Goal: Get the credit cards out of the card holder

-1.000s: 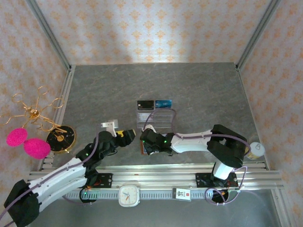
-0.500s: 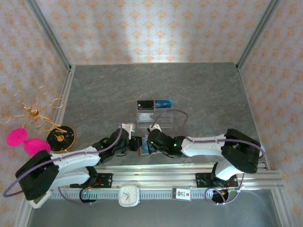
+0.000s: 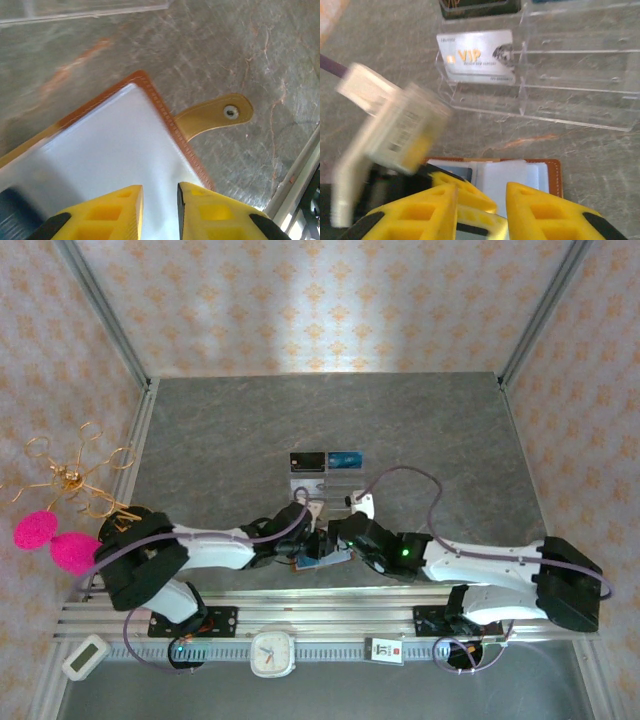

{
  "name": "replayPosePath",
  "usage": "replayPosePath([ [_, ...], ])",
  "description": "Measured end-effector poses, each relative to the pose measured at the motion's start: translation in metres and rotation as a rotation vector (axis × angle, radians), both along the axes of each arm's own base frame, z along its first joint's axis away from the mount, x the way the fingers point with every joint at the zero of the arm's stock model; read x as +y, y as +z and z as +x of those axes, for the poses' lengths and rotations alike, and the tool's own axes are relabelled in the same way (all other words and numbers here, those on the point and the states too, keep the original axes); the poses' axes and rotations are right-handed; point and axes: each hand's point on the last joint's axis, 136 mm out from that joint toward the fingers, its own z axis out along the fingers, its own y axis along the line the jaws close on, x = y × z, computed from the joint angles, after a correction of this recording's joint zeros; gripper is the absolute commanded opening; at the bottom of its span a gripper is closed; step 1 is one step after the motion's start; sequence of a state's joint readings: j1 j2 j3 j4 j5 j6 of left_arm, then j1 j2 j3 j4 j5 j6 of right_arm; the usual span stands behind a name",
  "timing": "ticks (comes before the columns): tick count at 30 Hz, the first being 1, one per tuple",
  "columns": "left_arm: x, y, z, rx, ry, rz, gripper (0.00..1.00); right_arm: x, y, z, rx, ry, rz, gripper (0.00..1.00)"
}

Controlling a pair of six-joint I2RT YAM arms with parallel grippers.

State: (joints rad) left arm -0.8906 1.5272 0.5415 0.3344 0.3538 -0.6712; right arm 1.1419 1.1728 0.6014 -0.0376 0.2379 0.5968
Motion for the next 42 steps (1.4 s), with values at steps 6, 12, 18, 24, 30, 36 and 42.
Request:
replayPosePath([
  [6, 0.005, 0.003, -0.003, -0.008, 0.005, -0.004, 0.29, -0.008, 0.005, 0.000, -0.002, -0.024, 0.019, 0.27],
  [12, 0.055, 0.049, 0.013, -0.111, 0.168, -0.128, 0.12, 0.011, -0.012, 0.001, 0.119, 0.097, 0.074, 0.22],
  [18, 0.081, 0.012, 0.001, -0.034, 0.213, -0.053, 0.03, 0.045, -0.053, -0.010, 0.349, 0.264, 0.096, 0.18],
  [24, 0.085, -0.001, -0.003, -0.003, 0.213, -0.014, 0.00, 0.056, -0.078, -0.023, 0.472, 0.329, 0.093, 0.16],
  [30, 0.088, -0.003, -0.007, 0.007, 0.212, 0.000, 0.00, 0.055, -0.088, -0.024, 0.509, 0.320, 0.084, 0.15],
  [36, 0.091, -0.014, -0.015, 0.032, 0.200, 0.031, 0.00, 0.054, -0.094, -0.025, 0.524, 0.309, 0.074, 0.15],
  [42, 0.093, -0.018, -0.016, 0.034, 0.202, 0.034, 0.00, 0.054, -0.098, -0.024, 0.533, 0.305, 0.065, 0.15],
])
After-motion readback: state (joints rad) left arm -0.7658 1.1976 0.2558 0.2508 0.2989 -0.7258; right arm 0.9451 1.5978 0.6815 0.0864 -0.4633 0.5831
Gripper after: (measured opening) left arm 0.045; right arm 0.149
